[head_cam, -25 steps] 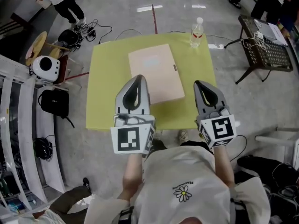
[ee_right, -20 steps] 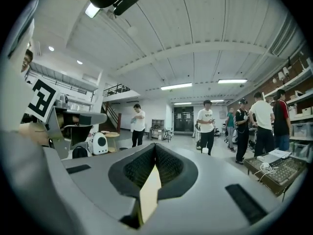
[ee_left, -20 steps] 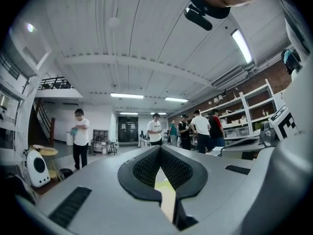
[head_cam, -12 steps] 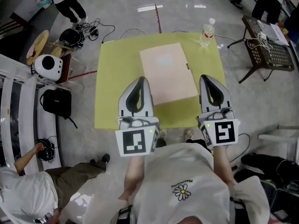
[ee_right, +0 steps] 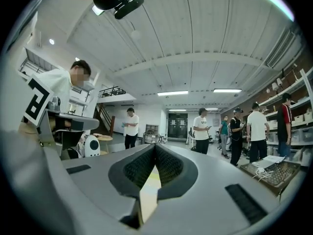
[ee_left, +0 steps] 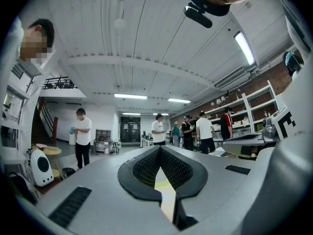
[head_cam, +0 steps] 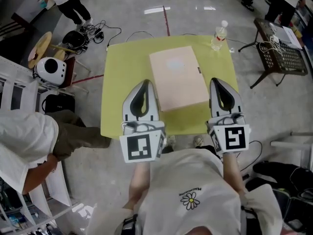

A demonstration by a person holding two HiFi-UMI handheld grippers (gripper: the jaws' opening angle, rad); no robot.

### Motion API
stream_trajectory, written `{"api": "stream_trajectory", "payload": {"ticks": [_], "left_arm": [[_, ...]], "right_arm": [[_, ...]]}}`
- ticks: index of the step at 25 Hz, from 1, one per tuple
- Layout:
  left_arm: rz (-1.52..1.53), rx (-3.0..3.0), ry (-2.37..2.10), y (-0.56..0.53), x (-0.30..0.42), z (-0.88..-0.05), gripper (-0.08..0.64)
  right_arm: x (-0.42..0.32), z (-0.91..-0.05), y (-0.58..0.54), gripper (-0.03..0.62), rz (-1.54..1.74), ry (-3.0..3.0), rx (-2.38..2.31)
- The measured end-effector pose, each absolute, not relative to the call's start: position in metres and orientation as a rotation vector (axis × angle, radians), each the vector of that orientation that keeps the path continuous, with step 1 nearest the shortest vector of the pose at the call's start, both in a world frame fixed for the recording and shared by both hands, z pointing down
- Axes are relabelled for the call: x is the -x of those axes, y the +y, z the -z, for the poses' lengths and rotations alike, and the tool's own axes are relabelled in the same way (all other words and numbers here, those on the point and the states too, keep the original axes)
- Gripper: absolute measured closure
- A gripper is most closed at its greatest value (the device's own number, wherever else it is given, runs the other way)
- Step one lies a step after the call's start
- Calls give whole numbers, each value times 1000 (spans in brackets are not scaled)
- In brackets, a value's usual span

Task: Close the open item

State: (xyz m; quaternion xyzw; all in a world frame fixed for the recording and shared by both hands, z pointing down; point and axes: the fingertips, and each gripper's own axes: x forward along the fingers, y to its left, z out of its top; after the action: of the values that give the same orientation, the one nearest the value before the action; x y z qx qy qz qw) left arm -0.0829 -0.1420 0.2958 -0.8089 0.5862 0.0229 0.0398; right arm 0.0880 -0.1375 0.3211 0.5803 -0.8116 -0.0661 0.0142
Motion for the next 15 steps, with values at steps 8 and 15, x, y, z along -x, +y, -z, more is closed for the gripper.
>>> {"api": "stream_trajectory", "payload": {"ticks": [8,15], "left_arm": [[-65,2484,1781,-145,68,-300,546],[-37,2478,1774,-145,62,-300,546]], "right_arm": [[-100,-321,-140,578,211,-2524,-1810],[-108,-320,-141,578,205,-2524,-1818]]}}
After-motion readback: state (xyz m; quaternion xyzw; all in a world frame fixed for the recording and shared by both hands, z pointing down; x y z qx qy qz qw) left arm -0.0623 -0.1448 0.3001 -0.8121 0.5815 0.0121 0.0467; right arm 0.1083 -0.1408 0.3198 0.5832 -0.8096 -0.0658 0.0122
